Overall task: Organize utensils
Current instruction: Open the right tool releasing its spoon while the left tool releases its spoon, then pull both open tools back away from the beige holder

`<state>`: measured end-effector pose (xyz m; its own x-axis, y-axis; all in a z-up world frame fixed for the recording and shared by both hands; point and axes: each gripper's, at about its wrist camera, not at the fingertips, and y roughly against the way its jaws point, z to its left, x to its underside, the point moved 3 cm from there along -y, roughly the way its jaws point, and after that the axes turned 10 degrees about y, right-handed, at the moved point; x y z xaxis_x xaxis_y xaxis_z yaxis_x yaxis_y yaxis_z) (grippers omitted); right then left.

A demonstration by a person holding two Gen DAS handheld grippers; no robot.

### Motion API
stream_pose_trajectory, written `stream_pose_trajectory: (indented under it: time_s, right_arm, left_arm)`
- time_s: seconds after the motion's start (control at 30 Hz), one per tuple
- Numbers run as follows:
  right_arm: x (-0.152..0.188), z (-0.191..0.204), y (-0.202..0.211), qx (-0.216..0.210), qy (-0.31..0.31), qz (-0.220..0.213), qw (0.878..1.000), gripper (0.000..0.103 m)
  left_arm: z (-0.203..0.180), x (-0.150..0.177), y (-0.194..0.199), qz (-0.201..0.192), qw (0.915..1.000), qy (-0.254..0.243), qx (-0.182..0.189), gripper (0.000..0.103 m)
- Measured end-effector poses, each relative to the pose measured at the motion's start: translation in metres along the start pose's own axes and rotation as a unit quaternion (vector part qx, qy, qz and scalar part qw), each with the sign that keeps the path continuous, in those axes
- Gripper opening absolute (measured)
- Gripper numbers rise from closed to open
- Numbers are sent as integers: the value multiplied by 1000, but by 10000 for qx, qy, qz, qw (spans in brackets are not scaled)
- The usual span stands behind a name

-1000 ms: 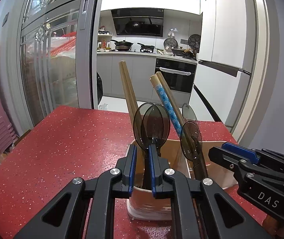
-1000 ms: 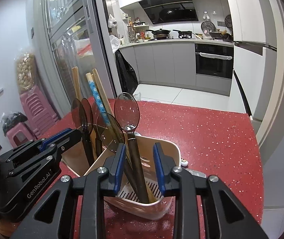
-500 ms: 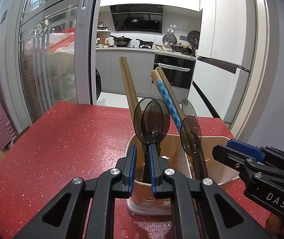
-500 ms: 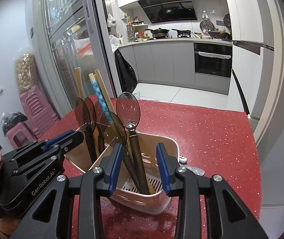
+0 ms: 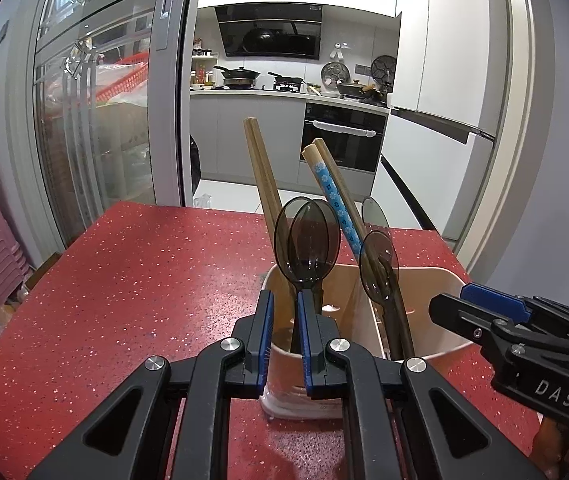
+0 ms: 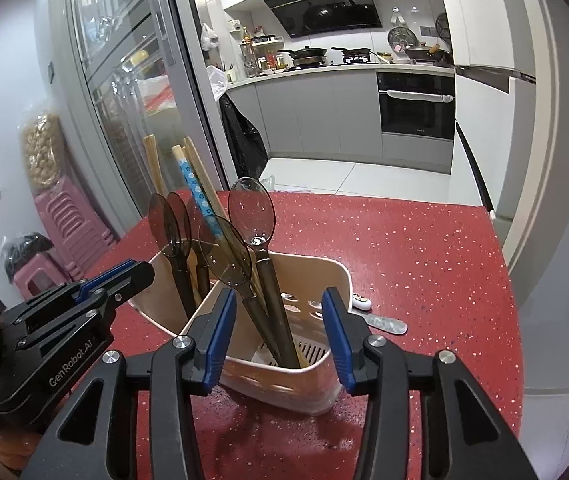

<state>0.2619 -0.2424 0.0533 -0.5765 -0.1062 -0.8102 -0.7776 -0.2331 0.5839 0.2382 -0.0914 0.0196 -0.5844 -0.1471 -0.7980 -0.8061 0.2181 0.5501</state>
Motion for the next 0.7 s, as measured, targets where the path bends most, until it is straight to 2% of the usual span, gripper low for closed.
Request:
stream_pose_trajectory:
  time_s: [0.1, 0.4, 0.7]
  right_arm:
    - [-2, 1, 2, 9, -48, 13, 10000, 54]
    - [-2, -1, 14, 171, -267, 89, 9995, 54]
    - [4, -6, 21, 242, -485, 169, 9984, 55]
  left_arm:
    - [0, 0, 1, 51, 10000, -45, -52, 37]
    - [4, 4, 3, 215, 9996, -42, -153, 37]
    - [5, 5, 11, 199, 9996, -83, -192, 37]
